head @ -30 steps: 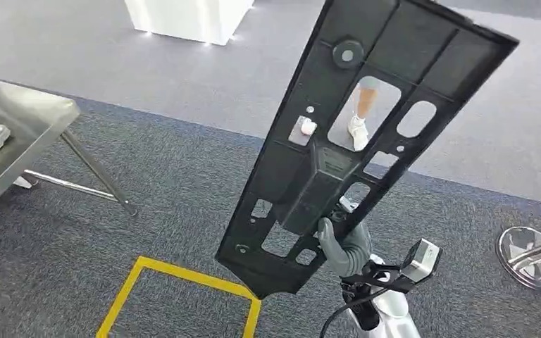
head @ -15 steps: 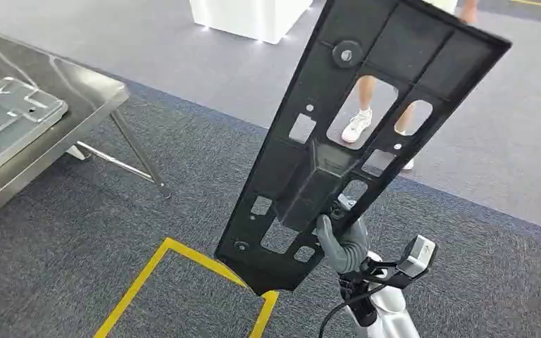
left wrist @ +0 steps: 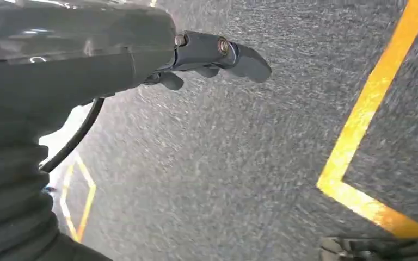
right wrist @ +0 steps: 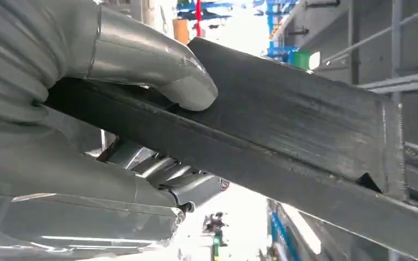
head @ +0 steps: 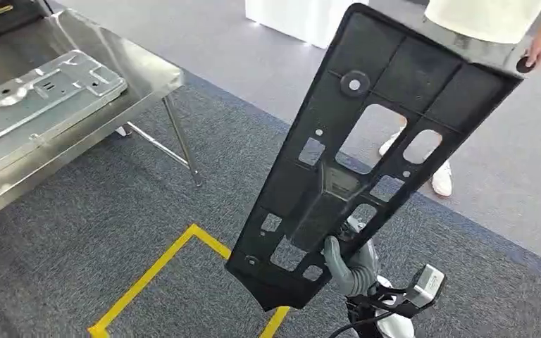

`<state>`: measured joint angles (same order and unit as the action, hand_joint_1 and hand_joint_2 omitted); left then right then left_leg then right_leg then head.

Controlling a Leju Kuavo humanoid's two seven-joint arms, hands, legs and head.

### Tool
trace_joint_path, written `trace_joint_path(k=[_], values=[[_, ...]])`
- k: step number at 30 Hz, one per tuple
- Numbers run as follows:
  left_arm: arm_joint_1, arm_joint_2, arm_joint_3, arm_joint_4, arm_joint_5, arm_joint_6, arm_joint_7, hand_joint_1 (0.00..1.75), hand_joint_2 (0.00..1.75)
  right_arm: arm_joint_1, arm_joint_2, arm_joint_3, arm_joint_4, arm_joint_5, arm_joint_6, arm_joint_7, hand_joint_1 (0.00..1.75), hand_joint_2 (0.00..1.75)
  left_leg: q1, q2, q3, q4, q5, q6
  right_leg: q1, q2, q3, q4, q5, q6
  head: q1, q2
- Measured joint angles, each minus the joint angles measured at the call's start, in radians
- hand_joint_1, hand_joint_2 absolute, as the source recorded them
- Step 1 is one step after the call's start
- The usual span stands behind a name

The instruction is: Take the parts from the cabinet and place them on the table.

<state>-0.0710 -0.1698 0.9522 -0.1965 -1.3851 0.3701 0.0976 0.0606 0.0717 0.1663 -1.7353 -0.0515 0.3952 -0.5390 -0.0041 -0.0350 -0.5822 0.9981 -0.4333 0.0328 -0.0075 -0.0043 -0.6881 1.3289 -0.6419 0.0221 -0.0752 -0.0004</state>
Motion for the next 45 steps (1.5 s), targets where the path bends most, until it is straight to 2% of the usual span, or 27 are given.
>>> trace_joint_path(k=[1, 3, 4, 5, 9, 10, 11, 12, 14, 15, 16, 18, 19, 20, 24, 25, 26, 27, 29, 30, 32, 34, 35, 36, 40, 42, 45], values=[[0.001, 0.0, 0.0, 0.0, 0.004, 0.009, -0.019, 0.0, 1.75, 0.002, 0.0, -0.004, 0.0, 0.0, 0.004, 0.0, 1.75, 1.75, 0.001, -0.014, 0.0, 0.002, 0.0, -0.001, -0.003, 0.0, 0.01, -0.029, 0.031, 0.001, 0.0, 0.0], [0.0, 0.0, 0.0, 0.0, 0.013, 0.022, -0.051, 0.0, 1.75, 0.001, 0.0, -0.006, -0.006, 0.0, 0.01, 0.0, 1.75, 1.75, 0.004, -0.042, 0.0, 0.013, -0.004, -0.007, -0.011, 0.011, 0.085, -0.187, 0.124, 0.005, 0.0, 0.0], [-0.001, 0.0, 0.0, 0.0, 0.013, 0.026, -0.063, 0.0, 1.75, 0.001, 0.0, -0.006, -0.008, 0.0, 0.01, 0.0, 1.75, 1.75, 0.006, -0.054, -0.002, 0.021, -0.008, -0.013, -0.017, 0.043, 0.128, -0.278, 0.158, 0.008, 0.0, 0.0], [-0.002, 0.001, 0.0, 0.0, 0.013, 0.029, -0.072, 0.0, 1.75, 0.0, 0.0, -0.007, -0.008, 0.0, 0.01, 0.0, 1.75, 1.75, 0.002, -0.062, -0.01, 0.029, -0.01, -0.021, -0.016, 0.085, 0.135, -0.292, 0.138, 0.01, 0.0, 0.0], [0.002, 0.001, 0.0, 0.0, 0.01, 0.034, -0.076, 0.0, 1.75, -0.002, 0.001, -0.008, -0.016, 0.008, 0.007, 0.001, 1.75, 1.75, 0.008, -0.093, -0.028, 0.027, -0.001, -0.044, -0.009, 0.045, 0.128, -0.297, 0.151, -0.018, 0.0, 0.0], [0.002, 0.001, 0.0, 0.0, 0.009, 0.034, -0.074, 0.0, 1.75, -0.003, 0.002, -0.008, -0.023, 0.011, 0.007, 0.001, 1.75, 1.75, 0.009, -0.065, -0.029, 0.041, -0.011, -0.046, -0.013, 0.03, 0.13, -0.301, 0.155, -0.026, 0.0, 0.0], [0.001, 0.001, 0.0, 0.0, 0.009, 0.033, -0.068, 0.0, 1.75, -0.002, 0.002, -0.008, -0.029, 0.014, 0.005, 0.002, 1.75, 1.75, 0.004, -0.012, -0.046, 0.077, -0.037, -0.05, -0.012, 0.022, 0.13, -0.303, 0.154, -0.03, 0.0, 0.0], [-0.003, 0.001, 0.0, 0.0, 0.009, 0.032, -0.063, 0.0, 1.75, 0.001, 0.003, -0.009, -0.037, 0.015, 0.003, 0.002, 1.75, 1.75, 0.006, 0.009, -0.079, 0.145, -0.076, -0.054, -0.008, 0.006, 0.13, -0.303, 0.153, -0.036, 0.0, 0.0], [-0.006, 0.001, -0.001, 0.0, 0.009, 0.029, -0.054, 0.0, 1.75, 0.006, 0.003, -0.011, -0.042, 0.016, 0.001, 0.002, 1.75, 1.75, 0.011, 0.019, -0.144, 0.286, -0.136, -0.059, -0.003, -0.024, 0.13, -0.303, 0.151, -0.04, 0.0, 0.0], [-0.005, 0.001, -0.001, 0.0, 0.01, 0.026, -0.05, 0.0, 1.75, 0.009, 0.003, -0.011, -0.044, 0.018, 0.002, 0.002, 1.75, 1.75, 0.011, 0.019, -0.157, 0.318, -0.14, -0.06, -0.002, -0.037, 0.13, -0.303, 0.15, -0.041, 0.0, 0.0], [-0.003, 0.001, -0.001, 0.0, 0.014, 0.021, -0.045, 0.0, 1.75, 0.013, 0.003, -0.011, -0.046, 0.018, 0.002, 0.003, 1.75, 1.75, 0.012, 0.021, -0.15, 0.307, -0.127, -0.059, 0.0, -0.051, 0.131, -0.303, 0.149, -0.042, 0.0, 0.0], [-0.001, 0.001, -0.001, 0.0, 0.022, 0.016, -0.035, 0.0, 1.75, 0.012, 0.003, -0.011, -0.051, 0.019, 0.002, 0.002, 1.75, 1.75, 0.011, 0.037, -0.076, 0.171, -0.056, -0.052, 0.004, -0.072, 0.132, -0.303, 0.147, -0.041, 0.0, 0.0], [-0.002, 0.001, -0.001, 0.0, 0.024, 0.016, -0.034, 0.0, 1.75, 0.012, 0.003, -0.011, -0.053, 0.019, 0.002, 0.002, 1.75, 1.75, 0.006, 0.065, -0.024, 0.079, -0.021, -0.043, 0.005, -0.083, 0.136, -0.303, 0.145, -0.039, 0.0, 0.0], [-0.004, 0.001, -0.001, 0.0, 0.024, 0.015, -0.032, 0.0, 1.75, 0.012, 0.003, -0.011, -0.056, 0.019, 0.002, 0.002, 1.75, 1.75, -0.006, 0.111, -0.002, 0.031, -0.034, -0.035, 0.007, -0.092, 0.138, -0.303, 0.142, -0.035, 0.0, 0.0], [-0.001, 0.001, -0.001, 0.0, 0.025, 0.014, -0.026, 0.0, 1.75, 0.01, 0.003, -0.011, -0.058, 0.019, 0.001, 0.001, 1.75, 1.75, -0.014, 0.069, -0.01, 0.023, -0.024, -0.018, 0.008, -0.126, 0.146, -0.309, 0.14, -0.016, 0.0, 0.0], [0.0, 0.0, 0.0, 0.0, 0.025, 0.012, -0.025, 0.0, 1.75, 0.006, 0.003, -0.012, -0.059, 0.019, 0.001, 0.001, 1.75, 1.75, 0.001, 0.056, 0.005, 0.005, -0.014, -0.01, 0.01, -0.125, 0.147, -0.306, 0.132, -0.008, 0.0, 0.0], [0.003, -0.002, 0.0, 0.0, 0.024, 0.011, -0.021, 0.0, 1.75, 0.003, 0.003, -0.012, -0.058, 0.019, 0.0, 0.0, 1.75, 1.75, -0.001, 0.048, 0.01, -0.001, -0.011, -0.008, 0.004, -0.066, 0.141, -0.28, 0.113, -0.003, 0.0, 0.0], [0.0, -0.002, 0.0, 0.0, 0.024, 0.009, -0.019, 0.0, 1.75, 0.002, 0.003, -0.012, -0.058, 0.018, 0.0, -0.005, 1.75, 1.75, -0.001, 0.042, 0.009, -0.001, -0.007, -0.001, 0.002, -0.031, 0.116, -0.227, 0.078, -0.003, 0.0, 0.0], [-0.006, -0.003, 0.0, 0.0, 0.019, 0.008, -0.017, 0.0, 1.75, 0.005, 0.001, -0.012, -0.055, 0.018, -0.007, -0.006, 1.75, 1.75, -0.001, 0.013, 0.007, 0.0, -0.007, 0.0, -0.002, -0.002, 0.033, -0.06, 0.006, 0.001, 0.001, 0.0], [-0.006, -0.004, 0.0, 0.0, 0.016, 0.008, -0.017, 0.0, 1.75, 0.005, 0.001, -0.012, -0.054, 0.017, -0.009, -0.006, 1.75, 1.75, -0.001, 0.0, 0.006, 0.001, -0.007, 0.0, -0.002, 0.0, 0.004, -0.01, -0.002, 0.004, 0.0, 0.0], [-0.004, -0.004, 0.0, 0.0, 0.014, 0.008, -0.018, 0.0, 1.75, 0.003, 0.001, -0.012, -0.05, 0.015, -0.009, -0.009, 1.75, 1.75, 0.001, -0.028, 0.007, 0.007, -0.009, -0.003, -0.008, 0.001, 0.011, -0.047, 0.052, 0.007, 0.0, 0.0], [-0.004, -0.004, 0.0, 0.0, 0.014, 0.008, -0.025, 0.0, 1.75, -0.001, 0.001, -0.012, -0.05, 0.015, -0.009, -0.01, 1.75, 1.75, 0.005, -0.057, 0.007, 0.02, -0.014, -0.011, -0.017, 0.018, 0.087, -0.218, 0.15, 0.011, 0.0, 0.0], [-0.004, -0.003, 0.0, 0.0, 0.016, 0.008, -0.033, 0.0, 1.75, -0.005, 0.0, -0.012, -0.05, 0.015, -0.009, -0.011, 1.75, 1.75, 0.007, -0.067, 0.001, 0.027, -0.019, -0.017, -0.025, 0.07, 0.114, -0.277, 0.153, 0.013, 0.001, 0.0], [-0.009, -0.003, 0.0, 0.0, 0.017, 0.01, -0.04, 0.0, 1.75, -0.007, 0.001, -0.012, -0.05, 0.015, -0.009, -0.011, 1.75, 1.75, 0.003, -0.08, -0.008, 0.04, -0.022, -0.023, -0.021, 0.086, 0.116, -0.291, 0.148, 0.01, 0.0, 0.0], [-0.001, -0.003, 0.0, 0.0, 0.021, 0.014, -0.056, 0.0, 1.75, -0.017, 0.002, -0.012, -0.05, 0.016, -0.009, -0.012, 1.75, 1.75, 0.012, -0.111, -0.022, 0.03, -0.015, -0.049, -0.019, 0.044, 0.116, -0.297, 0.157, -0.02, 0.0, 0.0], [-0.003, -0.003, 0.0, 0.0, 0.018, 0.014, -0.059, 0.0, 1.75, -0.022, 0.002, -0.011, -0.05, 0.018, -0.01, -0.013, 1.75, 1.75, 0.006, -0.011, -0.051, 0.099, -0.059, -0.054, -0.015, 0.018, 0.12, -0.302, 0.158, -0.033, 0.0, 0.0], [-0.008, -0.003, 0.0, 0.0, 0.011, 0.009, -0.055, 0.0, 1.75, -0.02, 0.002, -0.012, -0.049, 0.029, -0.012, -0.015, 1.75, 1.75, 0.011, 0.022, -0.159, 0.322, -0.159, -0.063, -0.006, -0.029, 0.12, -0.302, 0.153, -0.04, 0.0, 0.0]])
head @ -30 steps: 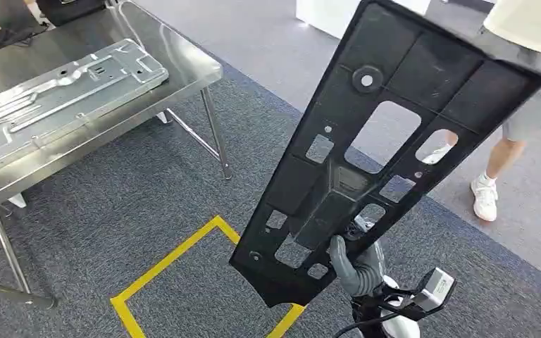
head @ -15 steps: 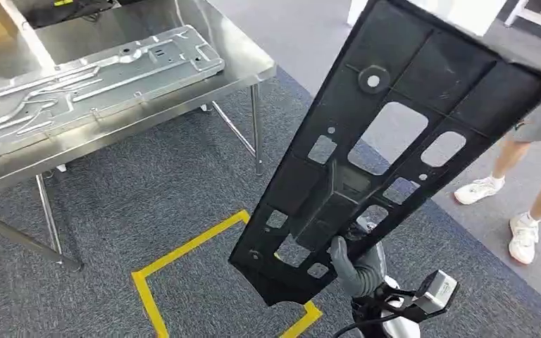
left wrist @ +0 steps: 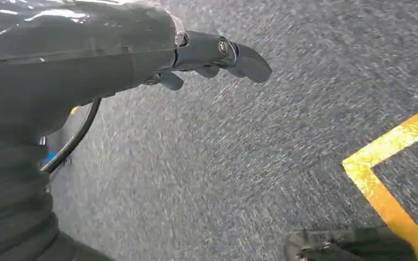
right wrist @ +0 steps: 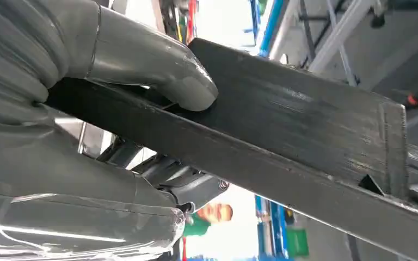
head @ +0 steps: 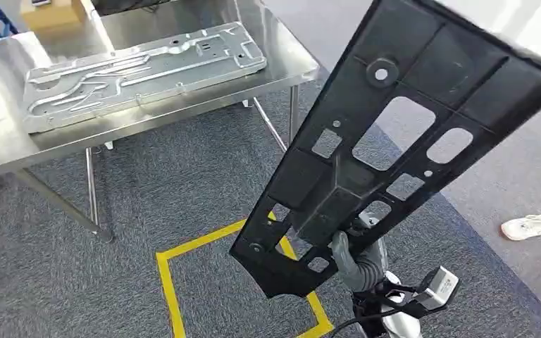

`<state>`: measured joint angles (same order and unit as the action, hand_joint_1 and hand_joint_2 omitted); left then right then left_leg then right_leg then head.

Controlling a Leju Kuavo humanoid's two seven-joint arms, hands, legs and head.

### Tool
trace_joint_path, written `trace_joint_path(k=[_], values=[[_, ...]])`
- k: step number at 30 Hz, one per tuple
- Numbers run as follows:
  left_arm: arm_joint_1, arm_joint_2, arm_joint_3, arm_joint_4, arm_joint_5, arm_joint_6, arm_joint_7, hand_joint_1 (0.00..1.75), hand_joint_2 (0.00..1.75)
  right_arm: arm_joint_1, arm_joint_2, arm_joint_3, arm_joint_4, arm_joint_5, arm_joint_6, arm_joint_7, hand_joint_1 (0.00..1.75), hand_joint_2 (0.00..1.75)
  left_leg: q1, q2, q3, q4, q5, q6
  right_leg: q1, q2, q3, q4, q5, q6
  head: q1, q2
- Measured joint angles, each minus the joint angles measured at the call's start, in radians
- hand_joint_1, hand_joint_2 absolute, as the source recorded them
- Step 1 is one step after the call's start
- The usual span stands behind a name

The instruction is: Take the parts from the cabinet and place them on the table.

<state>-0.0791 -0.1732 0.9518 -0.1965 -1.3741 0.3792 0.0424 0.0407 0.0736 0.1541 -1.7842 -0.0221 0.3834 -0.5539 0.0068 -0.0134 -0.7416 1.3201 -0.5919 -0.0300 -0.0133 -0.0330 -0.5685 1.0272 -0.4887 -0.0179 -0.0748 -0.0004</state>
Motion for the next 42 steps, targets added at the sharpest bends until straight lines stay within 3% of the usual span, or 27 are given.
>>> trace_joint_path(k=[1, 2, 4, 5, 6, 9, 10, 11, 12, 13, 15, 16, 17, 18, 20, 21, 22, 25, 27, 30, 31, 33, 35, 36, 38, 41, 42], values=[[0.001, 0.0, 0.0, 0.0, -0.002, -0.005, 0.006, 0.0, 1.75, 0.0, 0.0, 0.0, 0.0, 0.005, -0.002, 0.0, 1.75, 1.75, 0.0, 0.001, -0.011, 0.024, 0.001, 0.0, 0.002, -0.014, 0.001, 0.0, -0.001, -0.001, 0.0, 0.0], [0.004, 0.0, 0.0, 0.0, -0.002, -0.008, 0.011, 0.0, 1.75, 0.0, 0.0, 0.0, 0.001, 0.006, -0.004, 0.001, 1.75, 1.75, 0.0, 0.003, 0.003, -0.005, 0.027, 0.001, 0.003, -0.026, 0.002, 0.0, -0.002, -0.001, 0.0, 0.0], [0.005, 0.0, 0.0, 0.0, -0.006, -0.013, 0.018, 0.0, 1.75, 0.0, 0.0, 0.0, 0.0, 0.013, -0.008, 0.001, 1.75, 1.75, -0.002, 0.022, 0.098, -0.179, 0.114, 0.01, 0.004, -0.049, 0.01, 0.0, -0.008, 0.003, 0.0, 0.0], [0.005, 0.0, 0.0, 0.0, -0.01, -0.014, 0.02, 0.0, 1.75, 0.0, 0.0, 0.0, 0.0, 0.018, -0.011, 0.001, 1.75, 1.75, -0.007, 0.063, 0.149, -0.271, 0.142, 0.02, 0.006, -0.059, 0.015, 0.0, -0.011, 0.006, 0.0, 0.0], [0.002, 0.0, 0.0, 0.0, -0.011, -0.016, 0.021, 0.0, 1.75, 0.001, 0.0, 0.0, -0.001, 0.02, -0.015, 0.002, 1.75, 1.75, -0.02, 0.088, 0.156, -0.288, 0.126, 0.029, 0.013, -0.069, 0.016, 0.001, -0.014, 0.011, 0.0, 0.0], [0.006, 0.0, -0.001, 0.0, -0.012, -0.022, 0.02, 0.0, 1.75, 0.001, -0.001, 0.0, -0.001, 0.02, -0.015, 0.003, 1.75, 1.75, -0.024, 0.057, 0.147, -0.292, 0.131, 0.041, 0.007, -0.092, 0.021, -0.003, -0.015, 0.024, 0.0, 0.0], [0.006, 0.0, -0.001, 0.0, -0.012, -0.022, 0.019, 0.0, 1.75, 0.001, -0.001, 0.0, -0.001, 0.02, -0.017, 0.004, 1.75, 1.75, -0.019, 0.044, 0.159, -0.306, 0.136, 0.049, 0.01, -0.098, 0.028, -0.004, -0.019, 0.032, 0.0, 0.0], [0.008, -0.002, -0.001, 0.0, -0.012, -0.022, 0.018, 0.0, 1.75, 0.0, -0.002, -0.001, -0.001, 0.02, -0.019, 0.005, 1.75, 1.75, -0.012, 0.034, 0.172, -0.318, 0.144, 0.051, 0.003, -0.068, 0.033, 0.002, -0.028, 0.04, 0.0, 0.0], [0.006, -0.003, -0.001, 0.0, -0.013, -0.023, 0.016, 0.0, 1.75, 0.001, -0.002, -0.002, -0.001, 0.021, -0.023, 0.006, 1.75, 1.75, -0.011, 0.026, 0.174, -0.323, 0.148, 0.059, 0.001, -0.011, 0.012, 0.042, -0.055, 0.043, 0.0, 0.0], [0.002, -0.003, -0.002, 0.0, -0.014, -0.027, 0.015, 0.0, 1.75, 0.003, -0.003, -0.004, 0.0, 0.022, -0.025, 0.006, 1.75, 1.75, -0.011, 0.019, 0.172, -0.323, 0.149, 0.064, 0.0, 0.014, -0.024, 0.111, -0.092, 0.044, 0.0, 0.0], [0.0, -0.005, -0.004, 0.0, -0.015, -0.034, 0.009, 0.0, 1.75, 0.011, -0.009, -0.006, 0.0, 0.022, -0.031, 0.013, 1.75, 1.75, -0.012, 0.0, 0.171, -0.323, 0.148, 0.066, 0.0, 0.029, -0.109, 0.268, -0.148, 0.048, 0.0, 0.0], [0.0, -0.005, -0.004, 0.0, -0.015, -0.038, 0.007, 0.0, 1.75, 0.014, -0.011, -0.007, 0.0, 0.023, -0.033, 0.017, 1.75, 1.75, -0.012, -0.01, 0.172, -0.322, 0.147, 0.066, 0.0, 0.029, -0.131, 0.299, -0.144, 0.049, 0.0, 0.0], [0.001, -0.005, -0.004, 0.0, -0.015, -0.041, 0.004, 0.0, 1.75, 0.015, -0.013, -0.008, 0.0, 0.024, -0.034, 0.019, 1.75, 1.75, -0.011, -0.017, 0.173, -0.321, 0.145, 0.065, -0.002, 0.029, -0.13, 0.283, -0.117, 0.051, 0.0, 0.0], [0.002, -0.005, -0.005, 0.0, -0.014, -0.041, 0.0, 0.0, 1.75, 0.015, -0.015, -0.009, -0.002, 0.025, -0.031, 0.021, 1.75, 1.75, -0.01, -0.024, 0.176, -0.319, 0.142, 0.063, -0.004, 0.029, -0.108, 0.223, -0.071, 0.052, 0.0, 0.0], [0.001, -0.005, -0.004, 0.0, -0.01, -0.039, -0.012, 0.0, 1.75, 0.014, -0.021, -0.009, -0.011, 0.032, -0.025, 0.031, 1.75, 1.75, -0.007, -0.034, 0.18, -0.306, 0.129, 0.053, -0.011, 0.035, -0.029, 0.046, 0.025, 0.055, 0.0, 0.0], [0.0, -0.005, -0.004, 0.0, -0.007, -0.037, -0.016, 0.0, 1.75, 0.01, -0.023, -0.009, -0.012, 0.034, -0.019, 0.035, 1.75, 1.75, -0.011, -0.035, 0.175, -0.299, 0.123, 0.046, -0.01, 0.048, -0.017, 0.02, 0.004, 0.053, 0.0, 0.0], [-0.003, -0.005, -0.004, 0.0, -0.003, -0.034, -0.019, 0.0, 1.75, 0.009, -0.024, -0.009, -0.013, 0.038, -0.014, 0.039, 1.75, 1.75, -0.013, -0.04, 0.17, -0.292, 0.117, 0.041, -0.008, 0.05, -0.02, 0.014, 0.007, 0.037, 0.0, 0.0], [-0.007, -0.007, -0.004, 0.0, 0.002, -0.03, -0.028, 0.0, 1.75, -0.001, -0.028, -0.009, -0.013, 0.042, -0.014, 0.052, 1.75, 1.75, -0.01, -0.042, 0.172, -0.297, 0.112, 0.025, -0.004, 0.047, -0.017, 0.01, 0.004, 0.018, 0.0, 0.0], [-0.012, -0.01, -0.004, 0.0, 0.001, -0.03, -0.028, 0.0, 1.75, -0.007, -0.03, -0.009, -0.016, 0.045, -0.014, 0.055, 1.75, 1.75, -0.01, -0.02, 0.163, -0.256, 0.089, 0.017, -0.008, 0.038, -0.002, 0.003, 0.0, 0.005, 0.0, 0.0], [-0.02, -0.012, -0.004, 0.0, -0.001, -0.034, -0.027, 0.0, 1.75, -0.01, -0.031, -0.008, -0.018, 0.051, -0.013, 0.064, 1.75, 1.75, -0.004, -0.002, 0.033, -0.017, -0.004, 0.006, -0.002, 0.024, 0.011, 0.003, -0.015, -0.004, 0.0, 0.0], [-0.02, -0.013, -0.004, 0.0, -0.001, -0.036, -0.025, 0.0, 1.75, -0.01, -0.031, -0.006, -0.018, 0.052, -0.013, 0.067, 1.75, 1.75, -0.004, -0.002, -0.001, 0.032, -0.007, 0.005, 0.0, 0.022, 0.016, 0.003, -0.02, -0.004, 0.0, 0.0], [-0.015, -0.014, -0.004, 0.0, -0.001, -0.04, -0.018, 0.0, 1.75, -0.013, -0.032, -0.002, -0.018, 0.052, -0.011, 0.068, 1.75, 1.75, -0.004, -0.001, 0.006, -0.02, 0.057, 0.01, 0.002, 0.021, 0.033, 0.003, -0.033, -0.002, 0.0, 0.0], [-0.011, -0.014, -0.004, 0.0, 0.003, -0.043, -0.01, 0.0, 1.75, -0.021, -0.032, 0.003, -0.018, 0.055, -0.015, 0.068, 1.75, 1.75, -0.006, 0.004, 0.08, -0.201, 0.171, 0.024, 0.004, 0.019, 0.06, 0.003, -0.052, 0.001, 0.0, 0.0], [-0.009, -0.013, -0.004, 0.0, 0.005, -0.044, -0.01, 0.0, 1.75, -0.025, -0.033, 0.006, -0.017, 0.055, -0.015, 0.068, 1.75, 1.75, -0.01, 0.014, 0.104, -0.243, 0.172, 0.03, 0.003, 0.018, 0.065, -0.001, -0.06, 0.004, 0.0, 0.0], [-0.011, -0.014, -0.004, 0.0, 0.011, -0.042, -0.005, 0.0, 1.75, -0.031, -0.034, 0.009, -0.016, 0.055, -0.015, 0.069, 1.75, 1.75, -0.024, 0.016, 0.115, -0.268, 0.153, 0.042, 0.003, 0.017, 0.066, -0.005, -0.065, 0.019, 0.0, 0.0], [-0.007, -0.013, -0.003, 0.0, 0.019, -0.04, 0.011, 0.0, 1.75, -0.044, -0.035, 0.016, -0.012, 0.056, -0.014, 0.069, 1.75, 1.75, -0.021, 0.004, 0.147, -0.299, 0.147, 0.059, 0.0, 0.013, 0.073, 0.015, -0.059, 0.038, 0.0, 0.0], [-0.004, -0.013, -0.002, 0.0, 0.023, -0.039, 0.015, 0.0, 1.75, -0.053, -0.035, 0.017, -0.009, 0.056, -0.014, 0.069, 1.75, 1.75, -0.02, 0.006, 0.163, -0.308, 0.143, 0.066, -0.003, 0.019, 0.06, 0.056, -0.058, 0.04, 0.0, 0.0]])
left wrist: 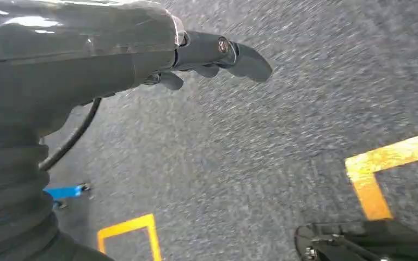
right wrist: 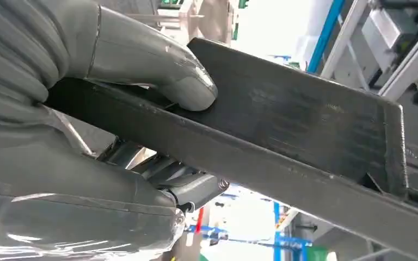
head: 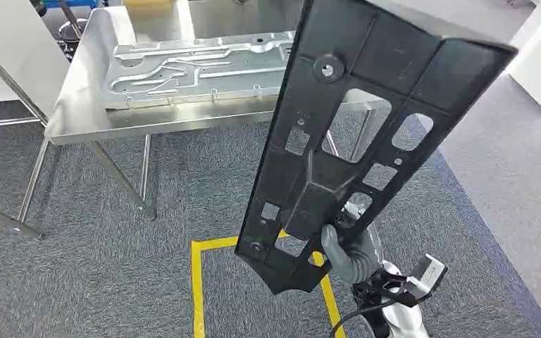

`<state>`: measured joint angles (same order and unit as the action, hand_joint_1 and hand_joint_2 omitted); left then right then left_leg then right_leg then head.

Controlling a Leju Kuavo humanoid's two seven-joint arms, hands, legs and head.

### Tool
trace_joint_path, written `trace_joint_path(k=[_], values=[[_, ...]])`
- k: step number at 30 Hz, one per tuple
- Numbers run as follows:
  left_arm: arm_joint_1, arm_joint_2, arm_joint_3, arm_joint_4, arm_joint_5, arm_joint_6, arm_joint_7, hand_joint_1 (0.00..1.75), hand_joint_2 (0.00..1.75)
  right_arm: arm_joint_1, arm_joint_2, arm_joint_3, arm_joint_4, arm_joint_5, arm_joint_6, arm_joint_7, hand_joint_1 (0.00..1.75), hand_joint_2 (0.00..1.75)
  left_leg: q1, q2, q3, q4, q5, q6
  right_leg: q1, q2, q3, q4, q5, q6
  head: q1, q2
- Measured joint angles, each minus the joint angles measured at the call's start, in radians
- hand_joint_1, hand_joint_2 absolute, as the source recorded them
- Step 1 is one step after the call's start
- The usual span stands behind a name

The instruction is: Take the parts from the cabinet and place them on the table.

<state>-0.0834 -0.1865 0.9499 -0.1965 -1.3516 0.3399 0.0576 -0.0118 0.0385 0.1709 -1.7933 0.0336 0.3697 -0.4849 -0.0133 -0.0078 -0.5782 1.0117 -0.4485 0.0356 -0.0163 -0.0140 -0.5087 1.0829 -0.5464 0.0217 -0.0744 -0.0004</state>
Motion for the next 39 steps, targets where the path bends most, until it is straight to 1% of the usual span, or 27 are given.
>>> trace_joint_path(k=[1, 3, 4, 5, 6, 7, 9, 10, 11, 14, 16, 18, 20, 21, 22, 23, 25, 26, 27, 30, 32, 34, 35, 36, 37, 38, 39], values=[[0.0, 0.0, 0.0, 0.0, 0.0, 0.0, 0.003, 0.0, 1.75, -0.01, 0.0, 0.002, 0.002, -0.001, 0.0, 0.0, 1.75, 1.75, 0.001, 0.0, 0.009, -0.004, -0.005, 0.007, 0.002, 0.004, -0.038, 0.061, -0.01, 0.002, 0.0, 0.0], [-0.002, -0.003, 0.003, 0.0, 0.0, 0.0, 0.005, 0.0, 1.75, -0.019, -0.003, 0.004, 0.007, -0.001, 0.001, -0.001, 1.75, 1.75, 0.001, -0.004, 0.025, -0.004, -0.02, 0.012, 0.002, 0.007, -0.145, 0.205, -0.064, 0.007, 0.0, 0.0], [-0.001, -0.003, 0.004, 0.0, 0.001, 0.0, 0.006, 0.0, 1.75, -0.019, -0.005, 0.006, 0.012, -0.001, 0.004, 0.0, 1.75, 1.75, 0.001, -0.008, 0.035, -0.004, -0.029, 0.012, 0.002, 0.008, -0.19, 0.248, -0.089, 0.009, 0.0, 0.0], [0.001, -0.003, 0.005, 0.0, 0.002, 0.001, 0.007, 0.0, 1.75, -0.019, -0.006, 0.006, 0.016, -0.001, 0.006, 0.0, 1.75, 1.75, 0.001, -0.012, 0.047, -0.004, -0.038, 0.011, 0.002, 0.008, -0.214, 0.252, -0.091, 0.01, 0.0, 0.0], [0.003, -0.003, 0.005, 0.0, 0.005, 0.001, 0.008, 0.0, 1.75, -0.022, -0.008, 0.007, 0.019, -0.001, 0.009, 0.0, 1.75, 1.75, 0.001, -0.016, 0.061, -0.004, -0.049, 0.009, 0.001, 0.008, -0.218, 0.217, -0.068, 0.012, 0.0, 0.0], [0.003, -0.004, 0.006, 0.0, 0.008, 0.001, 0.008, 0.0, 1.75, -0.028, -0.01, 0.008, 0.02, -0.001, 0.012, 0.0, 1.75, 1.75, 0.002, -0.018, 0.078, -0.004, -0.06, 0.006, 0.001, 0.008, -0.205, 0.155, -0.025, 0.013, 0.0, 0.0], [0.005, -0.008, 0.008, 0.0, 0.011, 0.001, 0.007, 0.0, 1.75, -0.053, -0.019, 0.011, 0.028, 0.0, 0.018, 0.003, 1.75, 1.75, 0.002, -0.019, 0.102, -0.005, -0.087, -0.001, 0.001, 0.01, -0.166, -0.01, 0.129, 0.003, 0.0, 0.0], [0.004, -0.008, 0.011, 0.0, 0.012, 0.001, 0.004, 0.0, 1.75, -0.07, -0.027, 0.014, 0.037, 0.003, 0.021, 0.003, 1.75, 1.75, -0.002, -0.021, 0.12, 0.005, -0.1, -0.006, 0.008, 0.014, -0.17, -0.025, 0.139, -0.002, -0.001, 0.0], [0.0, -0.009, 0.013, 0.0, 0.012, 0.001, 0.003, 0.0, 1.75, -0.093, -0.034, 0.019, 0.046, 0.009, 0.023, 0.013, 1.75, 1.75, -0.002, -0.021, 0.11, -0.001, -0.107, -0.013, 0.01, 0.014, -0.167, -0.026, 0.132, -0.01, 0.001, 0.0], [-0.003, -0.009, 0.014, 0.0, 0.012, 0.001, -0.005, 0.0, 1.75, -0.18, -0.055, 0.024, 0.075, 0.017, 0.035, 0.043, 1.75, 1.75, -0.002, -0.018, 0.117, 0.015, -0.098, -0.029, 0.006, 0.019, -0.153, -0.038, 0.132, -0.03, 0.001, 0.0], [-0.006, -0.01, 0.016, 0.0, 0.012, 0.001, -0.008, 0.0, 1.75, -0.248, -0.073, 0.026, 0.099, 0.016, 0.046, 0.058, 1.75, 1.75, 0.002, -0.01, 0.063, 0.117, -0.093, -0.039, 0.005, 0.016, -0.129, -0.048, 0.12, -0.04, 0.001, 0.0], [-0.007, -0.01, 0.02, 0.0, 0.012, 0.001, -0.009, 0.0, 1.75, -0.322, -0.092, 0.028, 0.131, 0.001, 0.063, 0.074, 1.75, 1.75, 0.008, -0.009, -0.037, 0.257, -0.149, -0.051, 0.005, 0.014, -0.111, -0.048, 0.102, -0.042, 0.001, 0.0], [-0.006, -0.011, 0.021, 0.0, 0.013, 0.001, -0.009, 0.0, 1.75, -0.388, -0.111, 0.029, 0.168, -0.018, 0.074, 0.087, 1.75, 1.75, 0.012, -0.008, -0.107, 0.316, -0.21, -0.056, 0.005, 0.014, -0.09, -0.048, 0.084, -0.042, 0.001, 0.0], [-0.004, -0.011, 0.022, 0.0, 0.013, 0.001, -0.009, 0.0, 1.75, -0.421, -0.12, 0.03, 0.186, -0.026, 0.075, 0.09, 1.75, 1.75, 0.014, -0.008, -0.118, 0.294, -0.207, -0.055, 0.005, 0.014, -0.075, -0.048, 0.074, -0.04, 0.001, 0.0], [-0.004, -0.011, 0.023, 0.0, 0.013, 0.001, -0.009, 0.0, 1.75, -0.453, -0.132, 0.03, 0.204, -0.032, 0.075, 0.094, 1.75, 1.75, 0.015, -0.008, -0.113, 0.24, -0.174, -0.051, 0.005, 0.014, -0.059, -0.048, 0.063, -0.038, 0.001, 0.0], [-0.004, -0.011, 0.023, 0.0, 0.012, 0.001, -0.009, 0.0, 1.75, -0.484, -0.143, 0.03, 0.218, -0.036, 0.075, 0.097, 1.75, 1.75, 0.015, -0.007, -0.099, 0.164, -0.11, -0.046, 0.006, 0.014, -0.041, -0.048, 0.051, -0.035, 0.001, 0.0], [0.002, -0.011, 0.023, 0.0, 0.011, 0.001, -0.008, 0.0, 1.75, -0.542, -0.162, 0.03, 0.243, -0.044, 0.072, 0.106, 1.75, 1.75, 0.013, -0.001, -0.088, 0.033, 0.068, -0.037, 0.006, 0.013, -0.023, -0.048, 0.031, -0.028, 0.001, 0.0], [0.001, -0.011, 0.023, 0.0, 0.008, 0.0, -0.008, 0.0, 1.75, -0.564, -0.169, 0.031, 0.259, -0.048, 0.072, 0.111, 1.75, 1.75, 0.002, 0.002, -0.088, 0.032, 0.039, -0.033, 0.007, 0.016, -0.018, -0.049, 0.025, -0.021, 0.001, 0.0], [0.0, -0.011, 0.023, 0.0, 0.002, -0.001, -0.008, 0.0, 1.75, -0.596, -0.186, 0.029, 0.272, -0.058, 0.072, 0.118, 1.75, 1.75, 0.0, 0.001, -0.079, 0.031, 0.055, -0.023, 0.003, 0.016, -0.017, -0.052, 0.018, -0.011, 0.002, 0.0], [-0.002, -0.011, 0.022, 0.0, -0.014, -0.006, -0.008, 0.0, 1.75, -0.698, -0.23, 0.025, 0.312, -0.073, 0.072, 0.153, 1.75, 1.75, -0.003, -0.003, -0.054, 0.013, 0.046, -0.004, -0.007, 0.014, -0.018, -0.022, 0.017, 0.005, 0.002, 0.0], [-0.005, -0.011, 0.021, 0.0, -0.023, -0.008, -0.008, 0.0, 1.75, -0.777, -0.263, 0.024, 0.345, -0.072, 0.076, 0.165, 1.75, 1.75, -0.004, -0.004, -0.035, 0.01, 0.034, 0.013, -0.005, 0.015, -0.081, 0.094, 0.009, 0.008, 0.002, 0.0], [-0.004, -0.014, 0.021, 0.0, -0.024, -0.01, -0.008, 0.0, 1.75, -0.825, -0.287, 0.027, 0.38, -0.059, 0.081, 0.166, 1.75, 1.75, -0.005, -0.008, -0.021, 0.01, 0.019, 0.017, -0.004, 0.015, -0.177, 0.221, -0.05, 0.015, 0.002, 0.0], [-0.003, -0.014, 0.02, 0.0, -0.025, -0.011, -0.008, 0.0, 1.75, -0.847, -0.298, 0.031, 0.402, -0.05, 0.095, 0.166, 1.75, 1.75, -0.005, -0.01, -0.013, 0.011, 0.01, 0.017, -0.004, 0.015, -0.216, 0.258, -0.077, 0.018, 0.001, 0.0], [-0.003, -0.014, 0.02, 0.0, -0.028, -0.012, -0.008, 0.0, 1.75, -0.869, -0.311, 0.037, 0.426, -0.044, 0.112, 0.165, 1.75, 1.75, -0.005, -0.013, -0.003, 0.011, 0.002, 0.017, -0.004, 0.015, -0.234, 0.255, -0.077, 0.017, 0.002, 0.0], [-0.003, -0.014, 0.02, 0.0, -0.031, -0.013, -0.009, 0.0, 1.75, -0.902, -0.322, 0.045, 0.454, -0.033, 0.127, 0.164, 1.75, 1.75, -0.005, -0.016, 0.01, 0.012, -0.008, 0.016, -0.004, 0.015, -0.234, 0.215, -0.051, 0.015, 0.002, 0.0], [-0.003, -0.014, 0.02, 0.0, -0.031, -0.014, -0.011, 0.0, 1.75, -0.944, -0.332, 0.055, 0.488, -0.022, 0.139, 0.16, 1.75, 1.75, -0.005, -0.017, 0.026, 0.013, -0.019, 0.015, -0.004, 0.015, -0.217, 0.143, 0.002, 0.012, 0.001, 0.0], [-0.004, -0.014, 0.02, 0.0, -0.033, -0.014, -0.014, 0.0, 1.75, -0.991, -0.343, 0.066, 0.533, -0.006, 0.151, 0.153, 1.75, 1.75, -0.006, -0.018, 0.041, 0.013, -0.032, 0.013, -0.002, 0.015, -0.191, 0.047, 0.084, 0.006, 0.002, 0.0]])
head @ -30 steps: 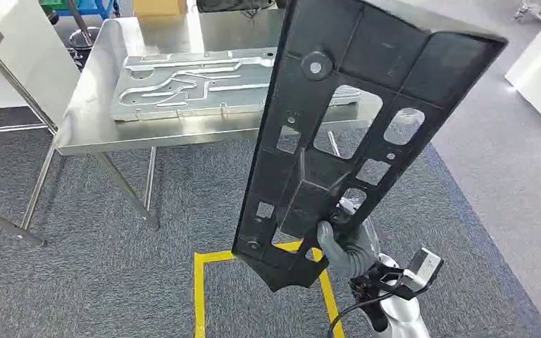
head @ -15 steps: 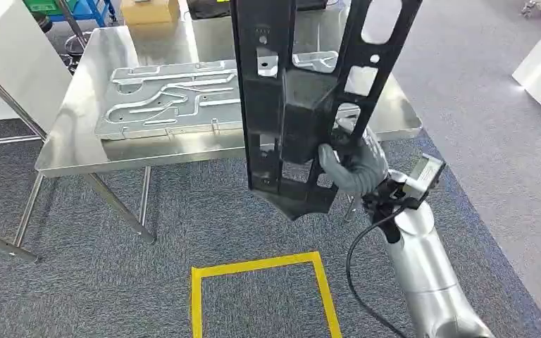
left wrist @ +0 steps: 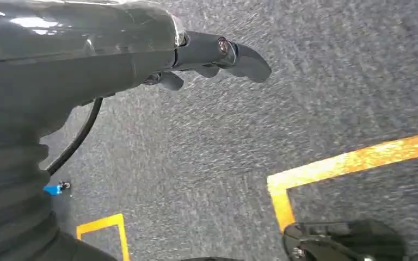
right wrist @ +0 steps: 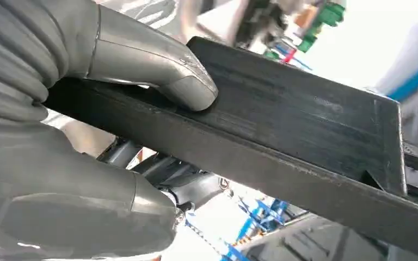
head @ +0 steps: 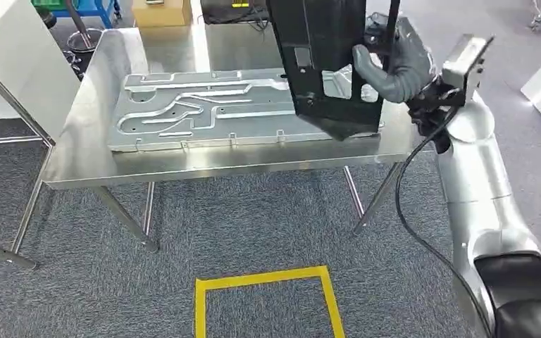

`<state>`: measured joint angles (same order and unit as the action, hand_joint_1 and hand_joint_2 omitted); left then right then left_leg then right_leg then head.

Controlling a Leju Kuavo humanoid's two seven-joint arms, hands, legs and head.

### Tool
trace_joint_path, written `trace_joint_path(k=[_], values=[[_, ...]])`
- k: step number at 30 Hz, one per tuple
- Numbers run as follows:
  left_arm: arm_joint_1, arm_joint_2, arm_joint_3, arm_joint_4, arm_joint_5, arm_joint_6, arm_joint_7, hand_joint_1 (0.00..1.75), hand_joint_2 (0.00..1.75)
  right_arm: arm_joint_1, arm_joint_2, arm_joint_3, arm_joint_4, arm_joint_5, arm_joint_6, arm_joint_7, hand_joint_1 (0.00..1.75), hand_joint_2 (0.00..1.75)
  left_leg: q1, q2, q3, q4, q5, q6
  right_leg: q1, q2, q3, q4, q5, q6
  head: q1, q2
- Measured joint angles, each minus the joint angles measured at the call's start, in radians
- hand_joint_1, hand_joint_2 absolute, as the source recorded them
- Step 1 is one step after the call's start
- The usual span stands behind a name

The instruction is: Take the parts from the cabinet and place them on the table.

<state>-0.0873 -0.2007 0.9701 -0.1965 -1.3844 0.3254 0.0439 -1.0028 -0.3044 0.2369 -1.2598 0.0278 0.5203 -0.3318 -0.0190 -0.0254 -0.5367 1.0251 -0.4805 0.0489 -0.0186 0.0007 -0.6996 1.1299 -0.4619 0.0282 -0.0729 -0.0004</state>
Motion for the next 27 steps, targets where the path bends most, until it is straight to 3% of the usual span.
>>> trace_joint_path(k=[1, 2, 5, 6, 7, 8, 10, 11, 12, 13, 14, 16, 17, 18, 19, 21, 22, 23, 26, 27], values=[[0.001, -0.001, 0.0, 0.0, -0.001, -0.001, -0.002, 0.0, 1.75, -0.037, -0.008, 0.007, 0.034, 0.009, 0.005, -0.006, 1.75, 1.75, 0.0, -0.001, -0.002, -0.001, -0.011, -0.002, 0.004, 0.0, 0.013, -0.076, 0.089, -0.008, 0.0, 0.0], [-0.002, -0.003, 0.0, 0.001, -0.002, -0.003, -0.003, 0.0, 1.75, -0.073, -0.014, 0.014, 0.072, 0.017, 0.009, -0.013, 1.75, 1.75, -0.002, -0.003, 0.009, 0.007, -0.017, -0.009, 0.012, 0.005, 0.008, -0.088, 0.075, -0.011, -0.002, 0.0], [-0.003, -0.003, -0.001, 0.001, -0.009, -0.003, -0.003, 0.0, 1.75, -0.169, -0.026, 0.04, 0.179, 0.06, 0.007, -0.018, 1.75, 1.75, 0.0, -0.004, 0.01, 0.003, -0.015, -0.024, 0.014, 0.003, 0.016, -0.101, 0.08, -0.027, 0.001, 0.0], [-0.004, -0.002, -0.001, 0.0, -0.01, -0.003, -0.003, 0.0, 1.75, -0.205, -0.028, 0.052, 0.226, 0.086, -0.004, -0.021, 1.75, 1.75, -0.004, -0.004, 0.003, 0.013, -0.021, -0.027, 0.003, 0.002, 0.032, -0.109, 0.079, -0.031, 0.0, 0.0], [-0.005, -0.002, -0.001, 0.0, -0.012, -0.003, -0.003, 0.0, 1.75, -0.238, -0.028, 0.067, 0.265, 0.112, -0.016, -0.026, 1.75, 1.75, -0.002, 0.002, -0.011, 0.051, -0.016, -0.033, 0.005, 0.0, 0.045, -0.116, 0.073, -0.035, 0.002, 0.0], [-0.006, -0.002, -0.002, 0.0, -0.013, -0.003, -0.004, 0.0, 1.75, -0.271, -0.028, 0.084, 0.307, 0.141, -0.037, -0.031, 1.75, 1.75, 0.001, 0.005, -0.046, 0.111, -0.021, -0.039, 0.005, -0.003, 0.054, -0.118, 0.068, -0.041, 0.0, 0.0], [-0.007, 0.0, -0.002, 0.0, -0.018, -0.003, -0.005, 0.0, 1.75, -0.322, -0.028, 0.122, 0.384, 0.212, -0.096, -0.034, 1.75, 1.75, 0.011, 0.007, -0.14, 0.252, -0.073, -0.05, 0.005, -0.006, 0.074, -0.118, 0.049, -0.043, 0.0, 0.0], [-0.006, 0.002, -0.002, 0.0, -0.019, -0.003, -0.005, 0.0, 1.75, -0.34, -0.024, 0.141, 0.412, 0.244, -0.117, -0.034, 1.75, 1.75, 0.014, 0.007, -0.175, 0.294, -0.104, -0.058, 0.005, -0.006, 0.087, -0.118, 0.038, -0.042, 0.0, 0.0], [-0.006, 0.003, -0.002, 0.0, -0.02, -0.003, -0.005, 0.0, 1.75, -0.355, -0.021, 0.163, 0.442, 0.279, -0.142, -0.034, 1.75, 1.75, 0.019, 0.007, -0.195, 0.298, -0.112, -0.063, 0.004, -0.006, 0.101, -0.118, 0.028, -0.041, 0.0, 0.0], [-0.006, 0.005, -0.002, 0.0, -0.021, -0.004, -0.005, 0.0, 1.75, -0.369, -0.018, 0.181, 0.465, 0.308, -0.162, -0.034, 1.75, 1.75, 0.023, 0.007, -0.195, 0.265, -0.093, -0.066, 0.004, -0.005, 0.115, -0.118, 0.018, -0.039, 0.0, 0.0], [-0.005, 0.006, -0.002, 0.0, -0.022, -0.004, -0.005, 0.0, 1.75, -0.383, -0.013, 0.199, 0.49, 0.346, -0.191, -0.031, 1.75, 1.75, 0.026, 0.008, -0.181, 0.202, -0.053, -0.067, 0.004, -0.004, 0.13, -0.118, 0.007, -0.036, 0.0, 0.0], [-0.003, 0.007, -0.002, 0.0, -0.023, -0.004, -0.005, 0.0, 1.75, -0.409, -0.005, 0.231, 0.527, 0.42, -0.263, -0.024, 1.75, 1.75, 0.032, 0.009, -0.138, 0.031, 0.099, -0.066, 0.004, -0.003, 0.151, -0.119, -0.015, -0.029, 0.0, 0.0], [-0.003, 0.007, -0.002, 0.0, -0.023, -0.005, -0.005, 0.0, 1.75, -0.422, 0.0, 0.25, 0.549, 0.458, -0.301, -0.02, 1.75, 1.75, 0.027, 0.011, -0.139, -0.004, 0.117, -0.061, 0.005, 0.0, 0.157, -0.111, -0.023, -0.024, 0.0, 0.0], [-0.005, 0.008, -0.002, 0.0, -0.024, -0.006, -0.005, 0.0, 1.75, -0.438, 0.007, 0.276, 0.567, 0.511, -0.345, -0.013, 1.75, 1.75, 0.02, 0.016, -0.132, -0.004, 0.093, -0.046, 0.004, 0.004, 0.151, -0.117, -0.025, -0.017, 0.0, 0.0], [-0.005, 0.008, -0.002, 0.0, -0.025, -0.007, -0.005, 0.0, 1.75, -0.445, 0.011, 0.305, 0.581, 0.575, -0.385, 0.002, 1.75, 1.75, 0.013, 0.015, -0.13, -0.008, 0.107, -0.038, 0.002, 0.005, 0.156, -0.119, -0.03, -0.007, 0.0, 0.0], [-0.005, 0.01, -0.002, 0.0, -0.027, -0.011, -0.006, 0.0, 1.75, -0.45, 0.017, 0.358, 0.605, 0.682, -0.456, 0.021, 1.75, 1.75, 0.013, 0.015, -0.112, -0.016, 0.099, -0.022, -0.005, 0.004, 0.166, -0.109, -0.032, 0.004, 0.0, 0.0], [-0.004, 0.01, -0.003, 0.0, -0.029, -0.011, -0.006, 0.0, 1.75, -0.45, 0.019, 0.382, 0.62, 0.72, -0.482, 0.033, 1.75, 1.75, 0.015, 0.015, -0.096, -0.023, 0.097, -0.016, -0.009, 0.003, 0.163, -0.088, -0.038, 0.005, 0.0, 0.0], [-0.006, 0.01, -0.004, 0.0, -0.03, -0.012, -0.006, 0.0, 1.75, -0.453, 0.028, 0.4, 0.63, 0.748, -0.502, 0.04, 1.75, 1.75, 0.014, 0.015, -0.087, -0.024, 0.091, -0.008, -0.007, 0.002, 0.137, -0.036, -0.046, 0.003, 0.001, 0.0], [-0.007, 0.008, -0.01, 0.0, -0.038, -0.016, -0.005, 0.0, 1.75, -0.452, 0.053, 0.467, 0.672, 0.861, -0.575, 0.072, 1.75, 1.75, 0.012, 0.015, -0.066, -0.024, 0.068, -0.002, -0.003, 0.003, -0.007, 0.179, -0.128, 0.009, 0.0, 0.0], [-0.007, 0.009, -0.011, 0.0, -0.04, -0.018, -0.003, 0.0, 1.75, -0.445, 0.062, 0.493, 0.686, 0.9, -0.597, 0.084, 1.75, 1.75, 0.011, 0.014, -0.055, -0.023, 0.059, -0.003, -0.003, 0.003, -0.037, 0.201, -0.133, 0.008, 0.0, 0.0]])
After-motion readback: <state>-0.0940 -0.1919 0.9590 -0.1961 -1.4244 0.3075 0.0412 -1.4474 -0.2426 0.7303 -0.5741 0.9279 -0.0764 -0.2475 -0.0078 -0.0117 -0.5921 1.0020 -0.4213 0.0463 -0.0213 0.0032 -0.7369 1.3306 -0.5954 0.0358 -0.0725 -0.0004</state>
